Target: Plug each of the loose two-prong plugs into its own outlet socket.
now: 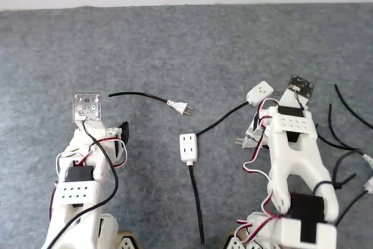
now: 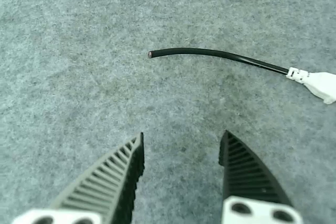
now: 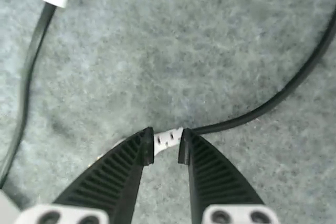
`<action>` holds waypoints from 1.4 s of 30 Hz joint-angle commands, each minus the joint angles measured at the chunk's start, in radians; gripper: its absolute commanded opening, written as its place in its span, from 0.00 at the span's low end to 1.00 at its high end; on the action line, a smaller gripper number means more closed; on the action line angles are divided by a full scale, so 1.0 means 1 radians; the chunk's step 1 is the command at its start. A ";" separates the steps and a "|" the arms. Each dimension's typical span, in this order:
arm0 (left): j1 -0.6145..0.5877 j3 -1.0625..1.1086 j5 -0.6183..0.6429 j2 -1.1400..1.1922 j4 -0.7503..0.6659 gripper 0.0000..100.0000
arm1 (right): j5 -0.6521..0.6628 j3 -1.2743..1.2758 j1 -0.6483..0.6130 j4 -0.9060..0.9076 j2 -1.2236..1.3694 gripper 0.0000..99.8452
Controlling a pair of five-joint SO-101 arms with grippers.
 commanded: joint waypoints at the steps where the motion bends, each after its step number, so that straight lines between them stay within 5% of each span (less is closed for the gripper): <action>1: -0.005 -0.028 -0.008 -0.008 -0.018 0.23 | 0.017 -0.058 0.025 -0.012 0.058 0.09; 12: -0.003 -0.021 -0.009 -0.008 -0.020 0.23 | 0.017 -0.137 0.031 0.044 0.148 0.03; 20: -0.002 -0.021 -0.009 -0.008 -0.021 0.23 | 0.080 -0.169 0.031 0.166 0.148 0.14; 42: 0.000 -0.019 -0.009 -0.008 -0.021 0.23 | 0.034 -0.287 -0.013 0.162 0.278 0.14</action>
